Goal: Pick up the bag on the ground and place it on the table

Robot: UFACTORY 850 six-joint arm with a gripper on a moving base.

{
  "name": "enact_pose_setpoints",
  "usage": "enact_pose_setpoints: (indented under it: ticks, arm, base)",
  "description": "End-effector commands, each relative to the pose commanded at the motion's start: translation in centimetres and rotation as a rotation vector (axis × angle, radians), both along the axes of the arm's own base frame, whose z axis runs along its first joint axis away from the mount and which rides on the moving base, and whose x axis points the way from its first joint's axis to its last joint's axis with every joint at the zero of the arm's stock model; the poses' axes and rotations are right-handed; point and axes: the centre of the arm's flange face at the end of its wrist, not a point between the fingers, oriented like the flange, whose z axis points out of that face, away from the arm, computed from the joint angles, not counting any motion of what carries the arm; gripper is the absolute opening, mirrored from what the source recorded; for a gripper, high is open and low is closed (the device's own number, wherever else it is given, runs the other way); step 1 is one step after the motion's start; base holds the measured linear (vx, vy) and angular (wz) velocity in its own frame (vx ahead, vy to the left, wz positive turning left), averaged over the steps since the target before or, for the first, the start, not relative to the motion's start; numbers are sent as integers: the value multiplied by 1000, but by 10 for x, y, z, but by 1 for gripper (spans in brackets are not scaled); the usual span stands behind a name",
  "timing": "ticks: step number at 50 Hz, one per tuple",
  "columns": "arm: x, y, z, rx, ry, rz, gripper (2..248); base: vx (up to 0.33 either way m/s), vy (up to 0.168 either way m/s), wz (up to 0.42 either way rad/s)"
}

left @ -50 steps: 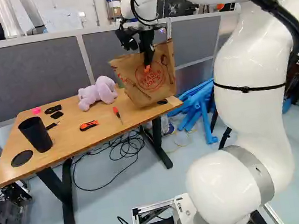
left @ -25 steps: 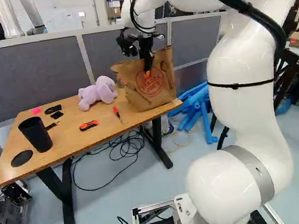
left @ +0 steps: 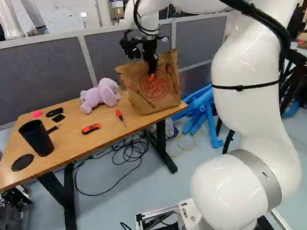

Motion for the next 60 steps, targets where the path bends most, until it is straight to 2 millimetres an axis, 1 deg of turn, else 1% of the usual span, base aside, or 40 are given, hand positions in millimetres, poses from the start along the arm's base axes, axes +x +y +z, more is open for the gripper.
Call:
enact_pose_setpoints:
  ticks: [4,5,10,11,15,16,20,21,26,27,31,32,60]
  arm:
    - [0,0,0,0,0,0,54]
    - [0,0,0,0,0,0,87]
    - [0,0,0,0,0,0,87]
    - [0,0,0,0,0,0,122]
    - [0,0,0,0,0,0,122]
    - [0,0,0,0,0,0,159]
    - [0,0,0,0,0,0,159]
    - [0,0,0,0,0,0,196]
    - [-2,0,4,1,-7,0,196]
    - [-2,0,6,1,-9,0,233]
    - [-4,0,11,2,-18,0,233]
    - [-5,-1,12,2,-20,0,247]
    - [-20,-2,52,10,-89,0,247]
  base:
    - [0,0,0]
    - [0,0,0]
    - [0,0,0]
    - [0,0,0]
    - [0,0,0]
    - [0,0,0]
    - [0,0,0]
    - [0,0,0]
    - [0,0,0]
    - [0,0,0]
    - [0,0,0]
    - [0,0,0]
    - [0,0,0]
